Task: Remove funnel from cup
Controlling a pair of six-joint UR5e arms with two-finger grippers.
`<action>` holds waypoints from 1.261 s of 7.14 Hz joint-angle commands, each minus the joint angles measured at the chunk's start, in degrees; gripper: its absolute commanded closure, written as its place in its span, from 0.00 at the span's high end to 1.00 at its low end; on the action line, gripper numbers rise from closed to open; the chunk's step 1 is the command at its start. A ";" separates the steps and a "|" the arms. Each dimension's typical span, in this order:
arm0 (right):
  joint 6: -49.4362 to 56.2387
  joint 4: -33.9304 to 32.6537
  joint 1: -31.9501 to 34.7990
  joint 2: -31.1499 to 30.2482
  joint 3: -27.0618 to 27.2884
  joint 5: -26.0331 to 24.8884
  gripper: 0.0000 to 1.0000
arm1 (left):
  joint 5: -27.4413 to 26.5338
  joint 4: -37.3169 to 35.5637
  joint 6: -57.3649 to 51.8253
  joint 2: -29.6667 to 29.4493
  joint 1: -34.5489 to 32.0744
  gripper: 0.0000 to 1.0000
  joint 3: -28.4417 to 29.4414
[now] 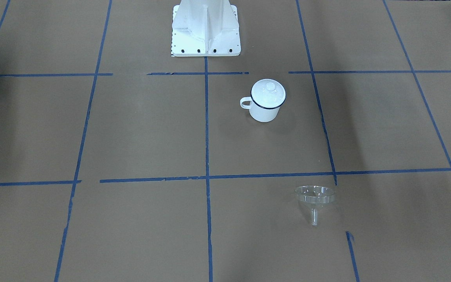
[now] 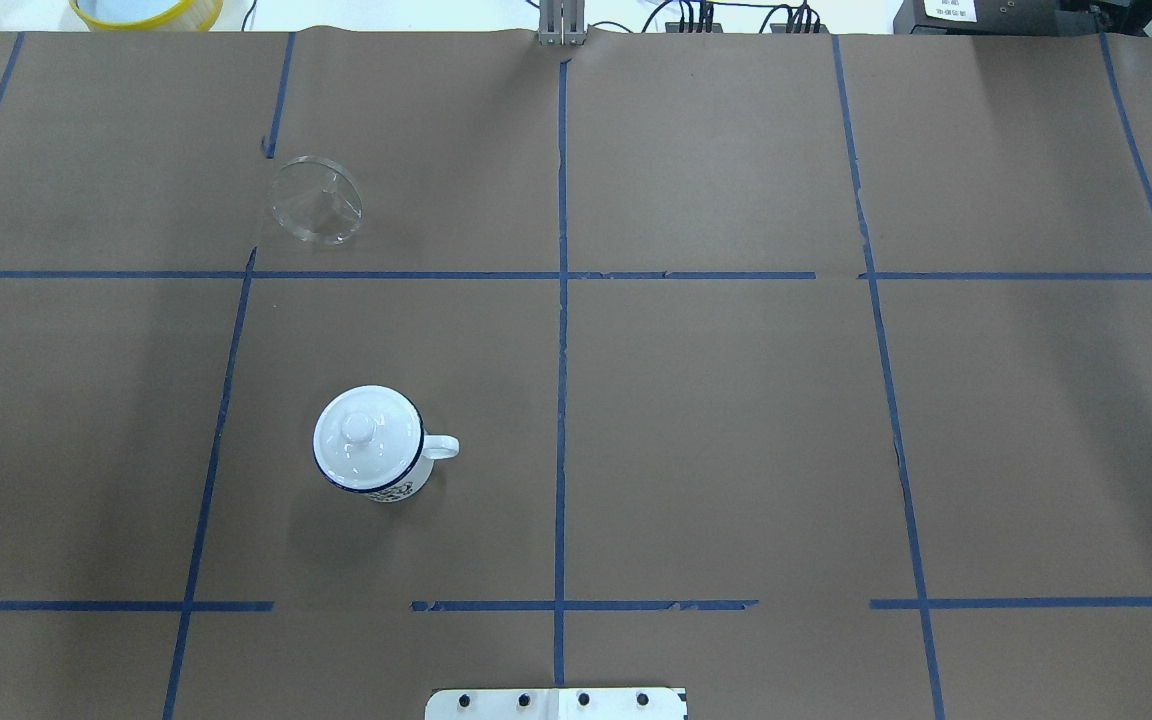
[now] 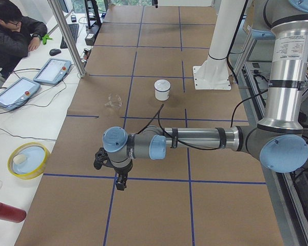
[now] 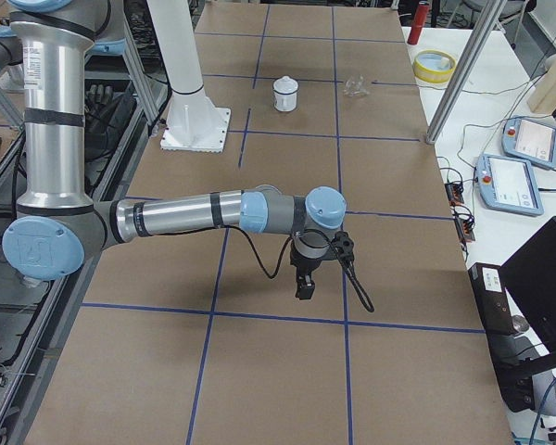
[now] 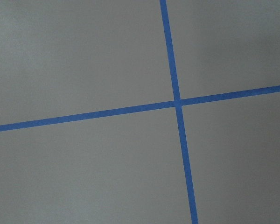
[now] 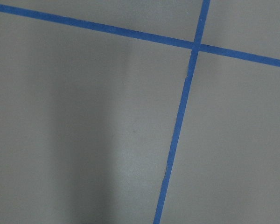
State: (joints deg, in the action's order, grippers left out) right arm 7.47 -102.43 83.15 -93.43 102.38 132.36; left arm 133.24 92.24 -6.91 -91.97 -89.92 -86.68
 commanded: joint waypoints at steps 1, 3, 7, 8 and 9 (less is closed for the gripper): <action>0.00 0.04 0.00 0.00 0.01 0.00 1.00 | 3.40 0.05 -0.04 0.56 0.09 1.00 -0.42; 0.00 0.04 0.00 0.00 -0.07 0.00 1.00 | 5.10 -0.13 0.05 0.47 0.09 1.00 -0.95; 0.00 0.04 0.00 0.00 0.01 0.00 1.00 | 4.49 -0.30 0.05 0.03 0.09 1.00 -0.86; 0.00 0.04 0.00 0.00 0.01 0.00 1.00 | 4.49 -0.30 0.05 0.03 0.09 1.00 -0.78; 0.00 0.04 0.00 0.00 -0.07 0.00 1.00 | 4.49 -0.39 0.05 -0.05 0.09 1.00 -0.78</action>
State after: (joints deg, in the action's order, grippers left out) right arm 7.47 -102.39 83.15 -93.43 102.38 132.36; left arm 137.77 91.92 -6.86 -91.92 -89.82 -87.49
